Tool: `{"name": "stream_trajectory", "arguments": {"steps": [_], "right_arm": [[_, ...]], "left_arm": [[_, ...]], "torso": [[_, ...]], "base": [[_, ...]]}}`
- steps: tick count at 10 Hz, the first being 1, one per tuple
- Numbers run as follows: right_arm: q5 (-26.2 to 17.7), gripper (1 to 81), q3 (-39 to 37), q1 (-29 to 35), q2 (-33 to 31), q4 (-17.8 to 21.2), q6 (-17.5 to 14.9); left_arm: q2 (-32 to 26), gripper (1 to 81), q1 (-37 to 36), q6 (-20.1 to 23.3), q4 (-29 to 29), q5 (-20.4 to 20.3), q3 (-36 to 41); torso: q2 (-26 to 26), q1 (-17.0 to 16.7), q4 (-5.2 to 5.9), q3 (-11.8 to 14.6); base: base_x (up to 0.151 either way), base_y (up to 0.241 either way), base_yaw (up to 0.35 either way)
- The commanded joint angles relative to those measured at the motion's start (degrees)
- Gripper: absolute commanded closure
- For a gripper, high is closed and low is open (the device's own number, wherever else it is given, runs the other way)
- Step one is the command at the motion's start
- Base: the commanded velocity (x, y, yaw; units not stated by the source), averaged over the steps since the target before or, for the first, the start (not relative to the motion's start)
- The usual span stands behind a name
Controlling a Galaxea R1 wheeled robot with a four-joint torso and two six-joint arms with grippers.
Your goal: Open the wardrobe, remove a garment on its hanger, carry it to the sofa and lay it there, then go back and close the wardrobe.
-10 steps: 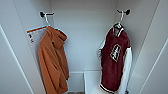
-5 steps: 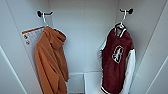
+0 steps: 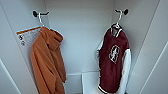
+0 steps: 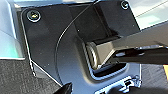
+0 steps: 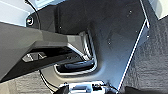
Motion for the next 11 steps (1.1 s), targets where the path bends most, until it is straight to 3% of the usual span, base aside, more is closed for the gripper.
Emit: {"name": "stream_trajectory", "arguments": {"steps": [1, 4, 5, 6, 8, 10, 11], "right_arm": [[-3.2, 1.0, 0.2, 1.2, 0.3, -0.4, -0.2], [-3.5, 1.0, 0.3, 1.7, 0.3, -0.4, -0.1], [-3.6, 1.0, 0.3, 1.7, 0.4, -0.4, -0.2], [-3.6, 1.0, 0.3, 1.9, 0.5, -0.4, -0.1], [-3.6, 1.0, 0.3, 1.9, 0.5, -0.4, -0.1], [-3.6, 1.0, 0.1, 1.8, 0.5, -0.4, 0.0], [-3.6, 1.0, 0.0, 1.8, 0.5, -0.4, 0.0]], "left_arm": [[0.0, 1.0, -1.6, 0.3, 0.5, 2.4, 0.0], [-0.5, 1.0, -2.0, -0.4, -0.3, 5.1, 0.1], [-0.6, 1.0, -1.9, -0.5, -0.5, 8.8, 0.1], [-0.5, 1.0, -2.0, -0.5, -0.5, 12.0, 0.0], [-1.1, 1.0, -3.5, -0.2, -0.9, 12.4, 0.0], [-1.5, 1.0, -4.5, 1.1, -2.4, 13.3, 0.0], [-1.4, 1.0, -5.0, 5.7, -3.5, 13.4, 0.3]], "torso": [[0.0, 0.0, -5.33, 0.0], [0.0, 0.0, -11.31, 0.0], [0.0, 0.0, -13.18, 0.0], [0.0, 0.0, -9.83, 0.0], [0.0, 0.0, -12.81, 0.0], [0.0, 0.0, -13.18, 0.0], [0.0, 0.0, -13.18, 0.0]], "base": [[0.0, 0.0, 0.0], [0.0, 0.0, 0.0], [0.0, 0.0, 0.0], [0.0, 0.0, 0.0], [0.0, 0.0, 0.0], [0.0, 0.0, 0.0], [0.0, 0.0, 0.0]]}}
